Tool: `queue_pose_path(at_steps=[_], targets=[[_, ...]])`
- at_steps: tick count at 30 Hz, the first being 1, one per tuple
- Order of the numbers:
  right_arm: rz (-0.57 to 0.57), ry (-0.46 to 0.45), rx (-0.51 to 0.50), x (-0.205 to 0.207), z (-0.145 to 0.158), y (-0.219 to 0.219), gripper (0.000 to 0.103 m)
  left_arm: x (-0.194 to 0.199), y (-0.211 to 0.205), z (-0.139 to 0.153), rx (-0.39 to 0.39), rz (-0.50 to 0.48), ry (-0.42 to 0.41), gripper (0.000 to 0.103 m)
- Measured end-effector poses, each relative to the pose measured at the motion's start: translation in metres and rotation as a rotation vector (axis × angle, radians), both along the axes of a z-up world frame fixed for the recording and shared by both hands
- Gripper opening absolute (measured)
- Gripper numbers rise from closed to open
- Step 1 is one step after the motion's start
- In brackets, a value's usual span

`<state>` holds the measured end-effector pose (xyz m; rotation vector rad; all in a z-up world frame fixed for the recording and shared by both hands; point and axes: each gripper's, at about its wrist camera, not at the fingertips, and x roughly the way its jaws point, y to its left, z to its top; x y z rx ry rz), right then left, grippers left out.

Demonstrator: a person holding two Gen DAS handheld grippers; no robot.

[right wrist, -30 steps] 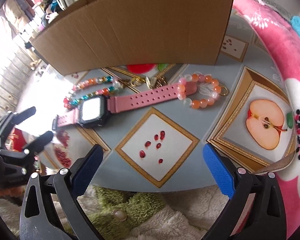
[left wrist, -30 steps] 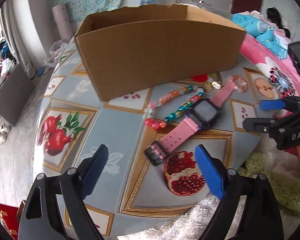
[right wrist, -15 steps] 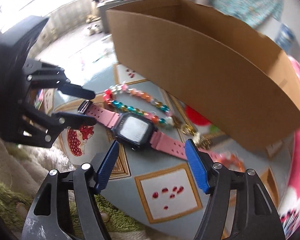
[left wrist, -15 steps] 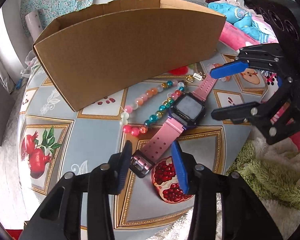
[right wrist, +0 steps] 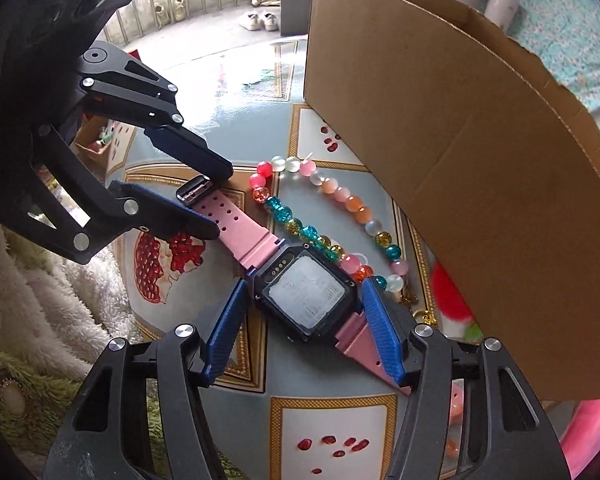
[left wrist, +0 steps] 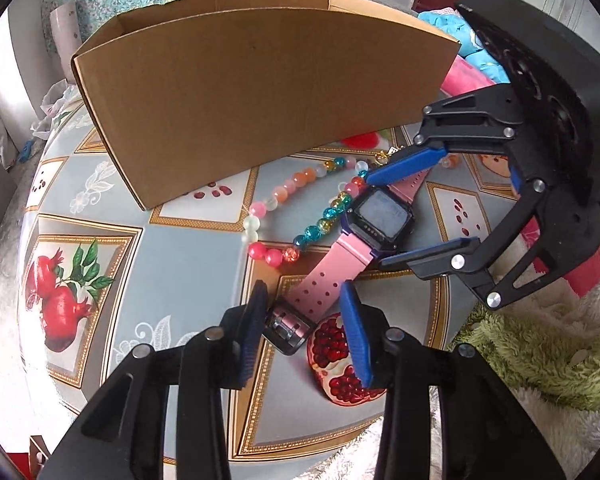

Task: Organize jewelry
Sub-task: 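Grasp the smartwatch face with the right gripper while the left gripper pinches its strap, then lift the smartwatch with both grippers and carry it over the cardboard box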

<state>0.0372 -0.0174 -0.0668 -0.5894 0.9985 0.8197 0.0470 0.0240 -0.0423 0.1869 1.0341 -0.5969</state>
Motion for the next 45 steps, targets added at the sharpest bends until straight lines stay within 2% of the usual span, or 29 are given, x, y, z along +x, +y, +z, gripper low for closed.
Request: queue_pose_path(at_steps=[5, 11, 17, 21, 22, 23, 26, 29, 32, 40, 43, 44, 45], targets=[[-0.019, 0.106, 0.052, 0.031, -0.003, -0.025, 0.052, -0.006, 0.010, 0.013, -0.007, -0.027, -0.034, 0.037], [-0.029, 0.257, 0.126, 0.063, -0.003, -0.037, 0.052, -0.016, -0.004, 0.018, 0.054, -0.093, -0.075, 0.037], [-0.044, 0.415, 0.201, 0.099, -0.001, -0.052, 0.051, -0.029, -0.017, 0.017, 0.151, -0.153, -0.124, 0.037], [-0.041, 0.458, 0.225, 0.114, 0.002, -0.065, 0.051, -0.034, -0.033, 0.012, 0.255, -0.156, -0.187, 0.037], [-0.042, 0.466, 0.233, 0.112, 0.010, -0.078, 0.051, -0.036, -0.034, 0.010, 0.276, -0.154, -0.205, 0.032], [-0.044, 0.470, 0.238, 0.115, 0.011, -0.080, 0.051, -0.037, -0.035, 0.009, 0.282, -0.153, -0.210, 0.018], [-0.045, 0.451, 0.243, 0.112, 0.013, -0.084, 0.051, -0.038, -0.033, 0.012, 0.243, -0.130, -0.180, 0.008], [-0.046, 0.410, 0.230, 0.102, 0.014, -0.085, 0.053, -0.033, -0.029, 0.015, 0.178, -0.113, -0.125, 0.006], [-0.038, 0.344, 0.203, 0.090, 0.017, -0.089, 0.053, -0.026, -0.024, 0.015, 0.165, -0.112, -0.105, 0.005], [-0.040, 0.111, 0.015, 0.058, 0.009, -0.096, 0.052, -0.020, -0.014, 0.005, 0.160, -0.114, -0.089, 0.005], [-0.056, 0.039, -0.031, 0.052, 0.005, -0.099, 0.040, -0.016, -0.012, 0.007, 0.161, -0.113, -0.087, 0.005], [-0.066, 0.017, -0.034, 0.050, 0.006, -0.100, 0.029, -0.016, -0.012, 0.007, 0.165, -0.112, -0.091, 0.005], [-0.077, -0.006, -0.044, 0.049, 0.007, -0.100, 0.023, -0.016, -0.012, 0.007, 0.165, -0.111, -0.094, 0.005]])
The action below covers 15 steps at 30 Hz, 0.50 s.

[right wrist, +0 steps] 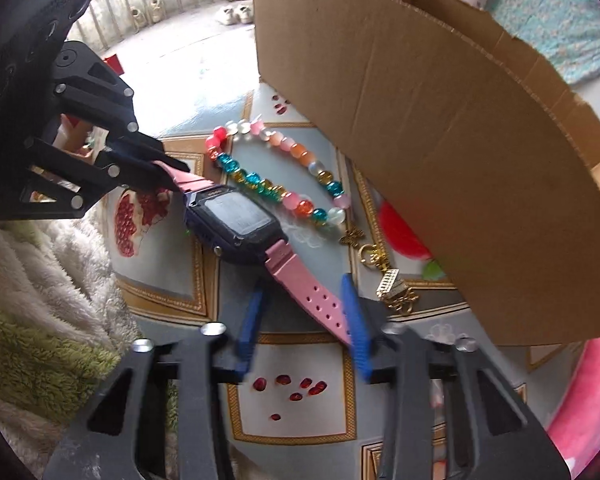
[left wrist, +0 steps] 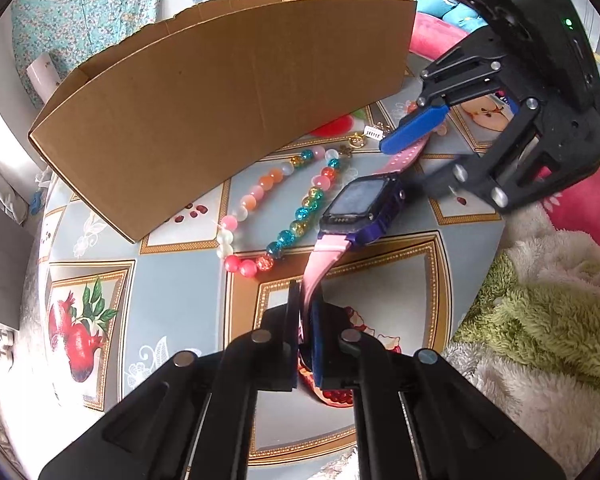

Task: Organize jewelry
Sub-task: 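Lift the smartwatch with both grippers and carry it over the cardboard box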

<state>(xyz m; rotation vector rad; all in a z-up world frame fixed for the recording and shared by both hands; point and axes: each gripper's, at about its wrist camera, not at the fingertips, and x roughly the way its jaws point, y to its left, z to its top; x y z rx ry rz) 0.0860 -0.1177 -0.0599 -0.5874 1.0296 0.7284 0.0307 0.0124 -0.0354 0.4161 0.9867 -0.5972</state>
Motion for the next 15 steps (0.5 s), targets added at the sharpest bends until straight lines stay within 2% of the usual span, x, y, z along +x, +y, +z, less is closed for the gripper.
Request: queue_pose_path(at_steps=[2, 5, 10, 15], targets=[[-0.012, -0.084, -0.038, -0.007, 0.001, 0.001, 0.014, -0.001, 0.000, 0.000, 0.000, 0.004, -0.007, 0.005], [-0.037, -0.187, -0.080, -0.013, 0.000, 0.006, 0.008, -0.006, -0.003, 0.001, 0.009, 0.005, -0.036, 0.005], [-0.085, -0.339, -0.093, -0.034, 0.009, 0.008, 0.001, -0.016, -0.002, 0.011, 0.015, 0.019, -0.108, 0.004], [-0.130, -0.457, -0.073, -0.055, 0.033, 0.005, 0.001, -0.027, 0.002, 0.040, 0.007, 0.040, -0.203, 0.004]])
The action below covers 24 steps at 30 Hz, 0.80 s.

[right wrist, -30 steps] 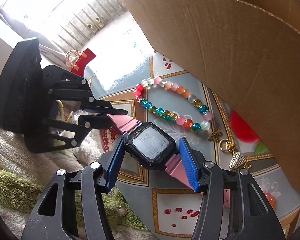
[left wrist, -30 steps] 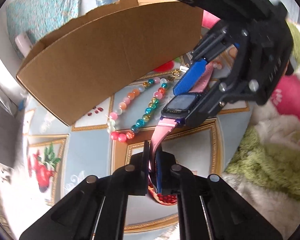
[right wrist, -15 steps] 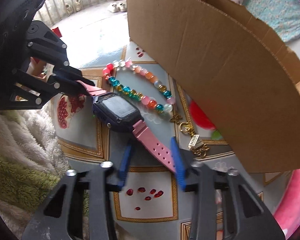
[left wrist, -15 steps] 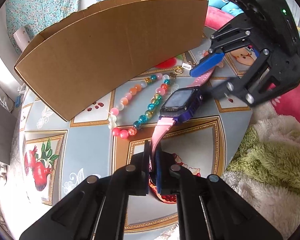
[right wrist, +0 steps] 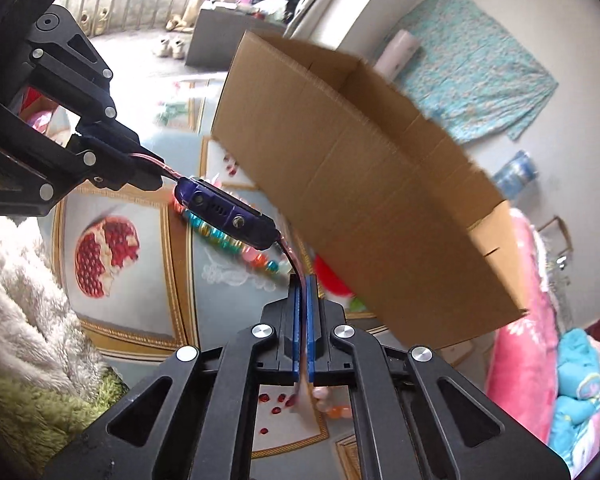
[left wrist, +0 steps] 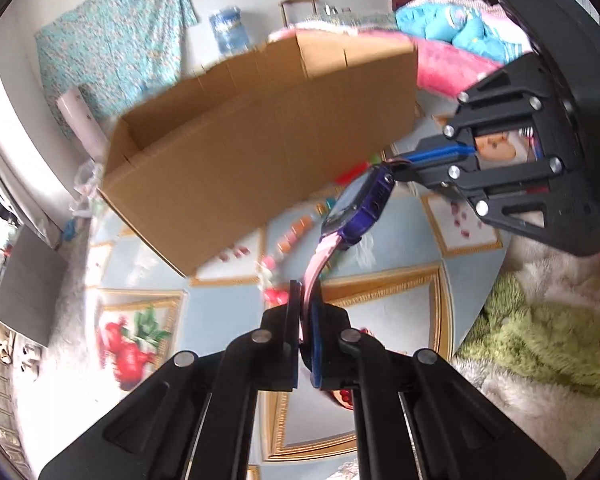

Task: Organize jewelry
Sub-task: 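Lift the smartwatch with both grippers and carry it over the cardboard box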

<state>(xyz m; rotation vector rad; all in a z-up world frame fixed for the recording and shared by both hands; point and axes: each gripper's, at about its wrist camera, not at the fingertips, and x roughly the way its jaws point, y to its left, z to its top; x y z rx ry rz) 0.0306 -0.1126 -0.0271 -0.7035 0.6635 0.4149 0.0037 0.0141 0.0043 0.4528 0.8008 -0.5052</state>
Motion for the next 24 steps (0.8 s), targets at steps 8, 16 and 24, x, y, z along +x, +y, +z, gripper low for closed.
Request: queue_pose_path(at_steps=[8, 16, 24], targets=[[-0.029, -0.257, 0.062, 0.002, 0.063, -0.003, 0.001, -0.002, 0.004, 0.075, -0.042, 0.015, -0.232, 0.004], [-0.051, -0.064, 0.152, 0.126, 0.099, -0.009, 0.001, 0.110, 0.000, 0.112, -0.074, 0.033, -0.177, 0.004], [-0.114, 0.587, 0.136, 0.275, 0.032, -0.010, 0.001, 0.260, -0.013, 0.050, -0.005, 0.066, 0.311, 0.005]])
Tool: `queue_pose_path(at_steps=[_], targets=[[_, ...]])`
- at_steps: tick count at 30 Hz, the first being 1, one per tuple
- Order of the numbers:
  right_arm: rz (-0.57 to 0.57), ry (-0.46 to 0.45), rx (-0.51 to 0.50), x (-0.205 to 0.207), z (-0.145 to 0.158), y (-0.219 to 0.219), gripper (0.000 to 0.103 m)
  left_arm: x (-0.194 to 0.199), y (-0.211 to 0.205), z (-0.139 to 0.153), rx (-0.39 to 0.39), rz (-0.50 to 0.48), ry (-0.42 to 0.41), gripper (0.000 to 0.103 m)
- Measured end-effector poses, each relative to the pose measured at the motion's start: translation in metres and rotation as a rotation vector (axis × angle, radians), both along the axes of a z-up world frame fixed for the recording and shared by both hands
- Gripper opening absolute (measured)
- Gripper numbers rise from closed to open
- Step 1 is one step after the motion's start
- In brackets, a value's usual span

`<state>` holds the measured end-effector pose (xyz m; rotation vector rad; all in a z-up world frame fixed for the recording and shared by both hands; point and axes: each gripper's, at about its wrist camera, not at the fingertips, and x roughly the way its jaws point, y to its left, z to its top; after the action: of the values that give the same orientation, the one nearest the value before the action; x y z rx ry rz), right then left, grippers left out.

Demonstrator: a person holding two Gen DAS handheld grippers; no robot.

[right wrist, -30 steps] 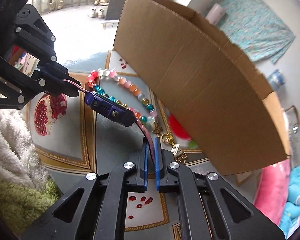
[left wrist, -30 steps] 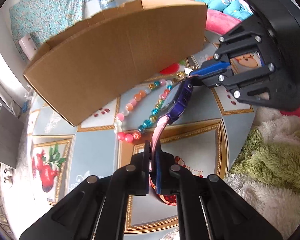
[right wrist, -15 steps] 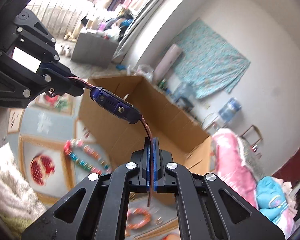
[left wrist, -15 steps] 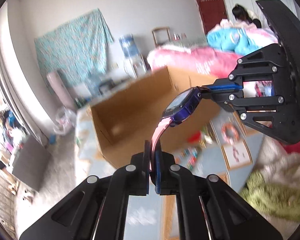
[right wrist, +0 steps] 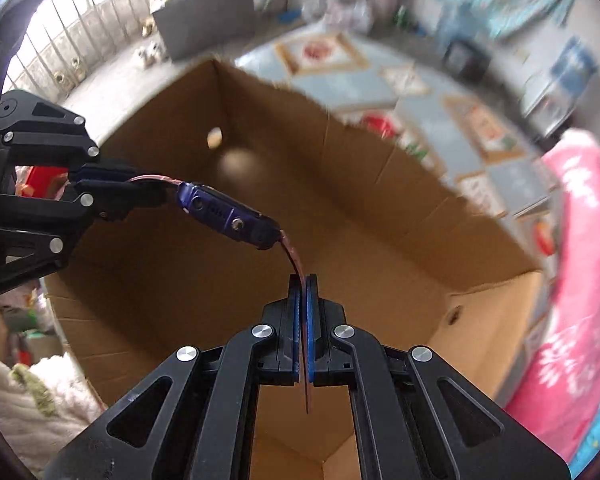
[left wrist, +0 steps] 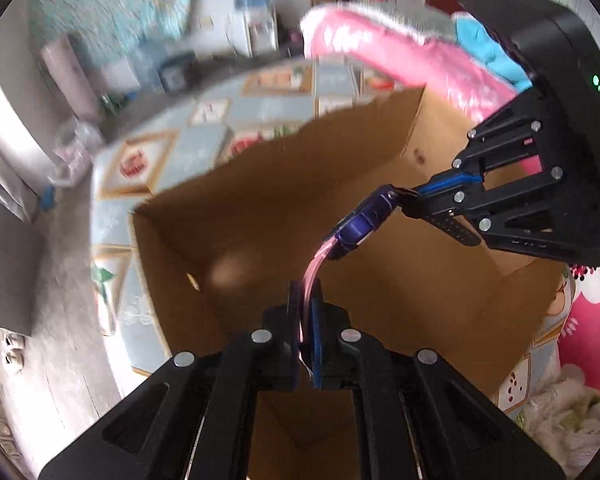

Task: Organize jewelry
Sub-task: 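Lift the smartwatch with both grippers and carry it over the cardboard box, then lower the smartwatch into the box and open both grippers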

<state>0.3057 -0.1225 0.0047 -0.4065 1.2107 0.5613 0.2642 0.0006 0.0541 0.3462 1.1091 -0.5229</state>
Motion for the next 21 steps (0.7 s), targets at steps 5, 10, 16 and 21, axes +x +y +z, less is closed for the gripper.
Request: queue_pose_path(at_steps=[5, 10, 16, 21], targets=[[0.016, 0.177, -0.065, 0.037, -0.034, 0.008, 0.005, 0.033, -0.009, -0.033, 0.080, -0.016, 0.140, 0.010], [-0.028, 0.169, -0.105, 0.049, -0.042, 0.006, 0.027, 0.052, -0.009, -0.038, 0.092, -0.006, 0.168, 0.023], [-0.057, 0.108, -0.081, 0.041, -0.031, 0.001, 0.039, 0.047, -0.004, -0.018, 0.058, 0.011, 0.077, 0.042], [-0.079, -0.012, -0.042, 0.015, -0.001, -0.001, 0.041, 0.028, 0.009, 0.006, 0.007, 0.028, 0.003, 0.048]])
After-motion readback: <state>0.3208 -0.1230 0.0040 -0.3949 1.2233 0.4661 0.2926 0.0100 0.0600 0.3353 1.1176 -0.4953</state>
